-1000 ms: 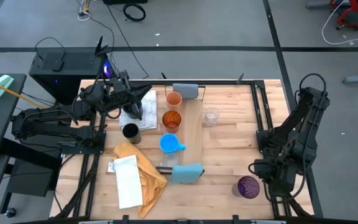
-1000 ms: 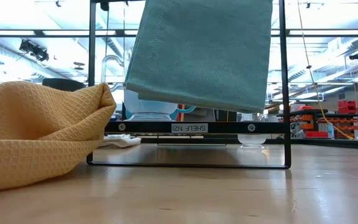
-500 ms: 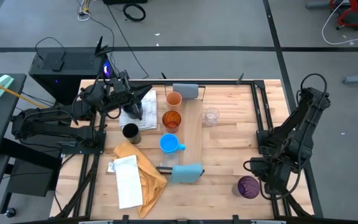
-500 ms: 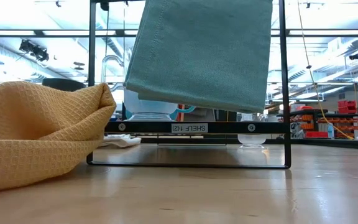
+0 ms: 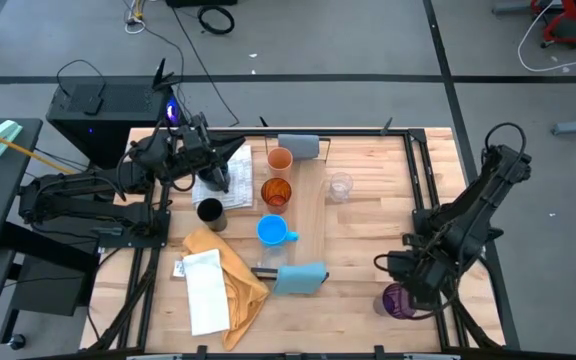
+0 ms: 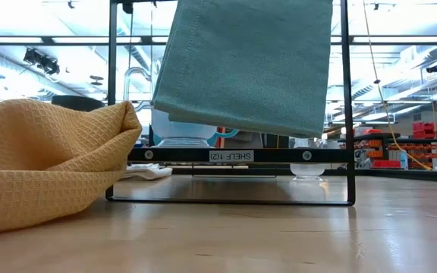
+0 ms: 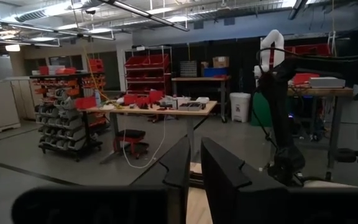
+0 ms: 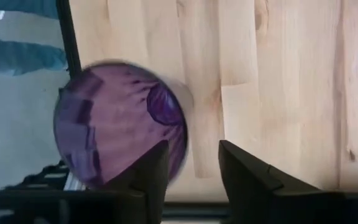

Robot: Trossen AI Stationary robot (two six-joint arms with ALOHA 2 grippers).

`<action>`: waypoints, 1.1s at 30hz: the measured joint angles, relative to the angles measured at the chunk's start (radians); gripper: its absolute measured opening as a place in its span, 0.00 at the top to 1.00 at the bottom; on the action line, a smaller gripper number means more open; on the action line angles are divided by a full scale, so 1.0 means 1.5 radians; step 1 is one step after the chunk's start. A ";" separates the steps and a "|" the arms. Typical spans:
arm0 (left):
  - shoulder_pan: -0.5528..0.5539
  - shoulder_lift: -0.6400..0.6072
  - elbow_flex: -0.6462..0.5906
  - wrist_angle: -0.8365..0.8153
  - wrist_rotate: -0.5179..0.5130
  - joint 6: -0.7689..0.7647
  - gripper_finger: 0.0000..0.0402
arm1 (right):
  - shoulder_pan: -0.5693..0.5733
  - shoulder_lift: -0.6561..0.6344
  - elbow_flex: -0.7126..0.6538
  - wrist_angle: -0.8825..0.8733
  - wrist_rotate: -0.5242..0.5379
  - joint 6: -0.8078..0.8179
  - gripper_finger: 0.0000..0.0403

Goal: Stack small to large cups/mugs on shelf
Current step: Put the purple cup on the shelf

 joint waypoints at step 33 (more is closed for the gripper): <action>0.000 0.000 0.000 -0.012 0.000 -0.025 0.89 | -0.312 0.004 0.008 -0.133 0.053 -0.215 0.98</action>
